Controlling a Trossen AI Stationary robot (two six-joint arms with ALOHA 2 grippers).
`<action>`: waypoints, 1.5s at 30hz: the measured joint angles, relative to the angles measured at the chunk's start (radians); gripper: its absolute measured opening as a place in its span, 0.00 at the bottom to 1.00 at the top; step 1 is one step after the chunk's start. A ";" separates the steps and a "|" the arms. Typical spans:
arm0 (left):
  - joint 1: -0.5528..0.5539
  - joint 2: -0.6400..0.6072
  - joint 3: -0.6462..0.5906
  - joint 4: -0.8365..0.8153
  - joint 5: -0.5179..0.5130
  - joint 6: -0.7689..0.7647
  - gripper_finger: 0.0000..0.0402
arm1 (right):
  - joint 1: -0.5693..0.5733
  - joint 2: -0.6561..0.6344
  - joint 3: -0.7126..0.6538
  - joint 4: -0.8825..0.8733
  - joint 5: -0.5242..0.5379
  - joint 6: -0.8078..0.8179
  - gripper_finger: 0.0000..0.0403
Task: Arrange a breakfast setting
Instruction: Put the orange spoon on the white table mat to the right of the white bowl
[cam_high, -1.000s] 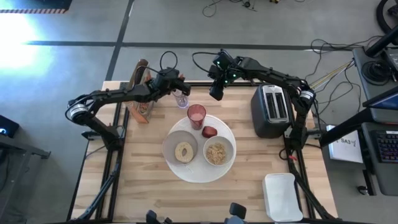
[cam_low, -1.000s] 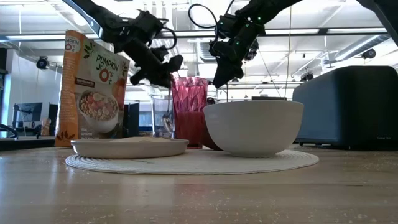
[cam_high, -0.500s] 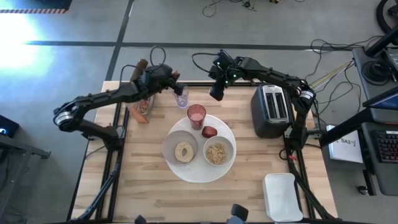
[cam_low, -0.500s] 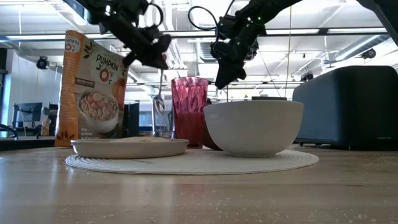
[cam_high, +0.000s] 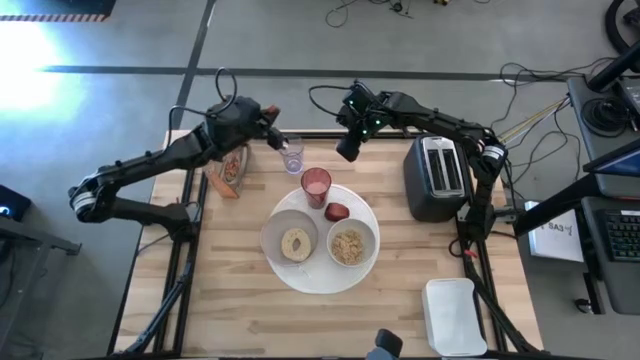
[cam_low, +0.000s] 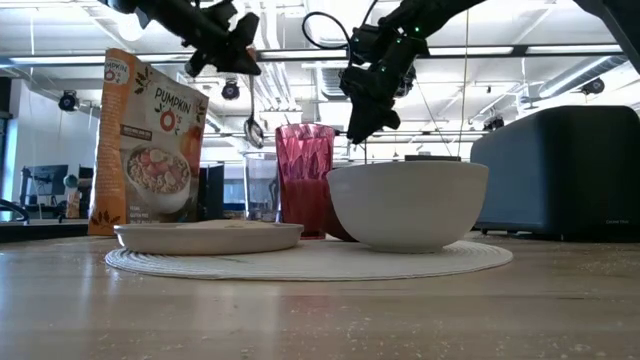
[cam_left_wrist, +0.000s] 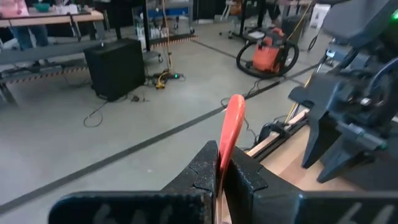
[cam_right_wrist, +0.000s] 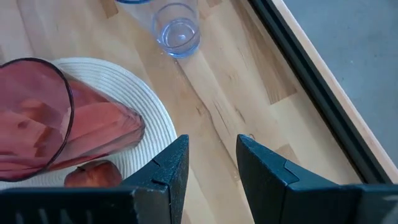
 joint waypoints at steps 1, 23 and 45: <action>-0.003 -0.002 0.000 0.011 0.000 0.001 0.00 | 0.000 0.000 0.004 0.000 0.000 0.006 0.31; -0.133 0.125 -0.001 0.344 -0.053 -0.091 0.00 | 0.151 -0.006 0.278 0.083 0.132 -0.086 0.42; -0.181 0.177 -0.001 0.558 -0.019 -0.140 0.00 | 0.197 -0.006 0.277 0.170 0.294 -0.174 0.42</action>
